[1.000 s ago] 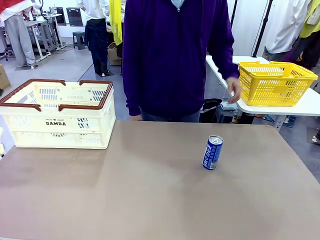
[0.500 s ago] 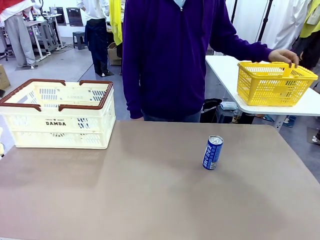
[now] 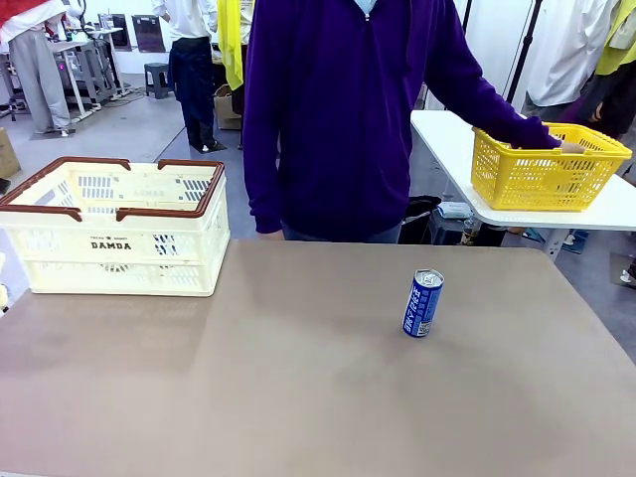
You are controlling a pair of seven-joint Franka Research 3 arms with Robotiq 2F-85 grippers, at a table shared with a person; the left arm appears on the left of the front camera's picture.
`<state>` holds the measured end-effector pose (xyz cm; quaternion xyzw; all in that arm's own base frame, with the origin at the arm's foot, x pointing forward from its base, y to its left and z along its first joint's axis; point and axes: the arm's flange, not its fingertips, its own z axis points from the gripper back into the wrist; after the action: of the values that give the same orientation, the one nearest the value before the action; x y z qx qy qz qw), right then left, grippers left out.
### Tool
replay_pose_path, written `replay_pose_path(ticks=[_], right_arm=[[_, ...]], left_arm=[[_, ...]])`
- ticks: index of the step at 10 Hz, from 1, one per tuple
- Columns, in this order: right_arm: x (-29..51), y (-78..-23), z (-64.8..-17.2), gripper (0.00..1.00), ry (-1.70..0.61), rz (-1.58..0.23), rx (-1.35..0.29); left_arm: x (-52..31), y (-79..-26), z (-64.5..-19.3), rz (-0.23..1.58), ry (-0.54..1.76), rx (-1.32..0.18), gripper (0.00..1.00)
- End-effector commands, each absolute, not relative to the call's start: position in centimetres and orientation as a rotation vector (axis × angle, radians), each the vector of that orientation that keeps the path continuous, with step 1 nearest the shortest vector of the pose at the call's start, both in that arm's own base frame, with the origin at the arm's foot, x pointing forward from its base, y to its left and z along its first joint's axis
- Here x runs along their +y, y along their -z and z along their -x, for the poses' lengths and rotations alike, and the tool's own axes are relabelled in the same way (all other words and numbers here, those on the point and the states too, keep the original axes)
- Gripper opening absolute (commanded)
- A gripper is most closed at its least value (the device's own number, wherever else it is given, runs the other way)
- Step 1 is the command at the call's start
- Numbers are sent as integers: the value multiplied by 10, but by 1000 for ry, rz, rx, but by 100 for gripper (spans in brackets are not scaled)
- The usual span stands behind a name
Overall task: Place the drinks into the Shopping basket.
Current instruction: Pick up one drink and place it into the Shopping basket.
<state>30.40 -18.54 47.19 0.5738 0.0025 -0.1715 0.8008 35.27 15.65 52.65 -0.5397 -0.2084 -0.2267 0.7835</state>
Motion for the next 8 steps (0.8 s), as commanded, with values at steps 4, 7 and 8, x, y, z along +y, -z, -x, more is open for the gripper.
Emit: replay_pose_path(ticks=[4, 7, 8], right_arm=[[-160, -492, -320, 100, 322, -1123, 44], [-11, -539, -384, 100, 118, -604, 188], [31, -540, -390, 100, 78, -458, 164]], left_arm=[[155, -526, -350, 1158, 482, -446, 100], [155, -526, -350, 1158, 482, -446, 100], [155, -526, -350, 1158, 482, -446, 100]])
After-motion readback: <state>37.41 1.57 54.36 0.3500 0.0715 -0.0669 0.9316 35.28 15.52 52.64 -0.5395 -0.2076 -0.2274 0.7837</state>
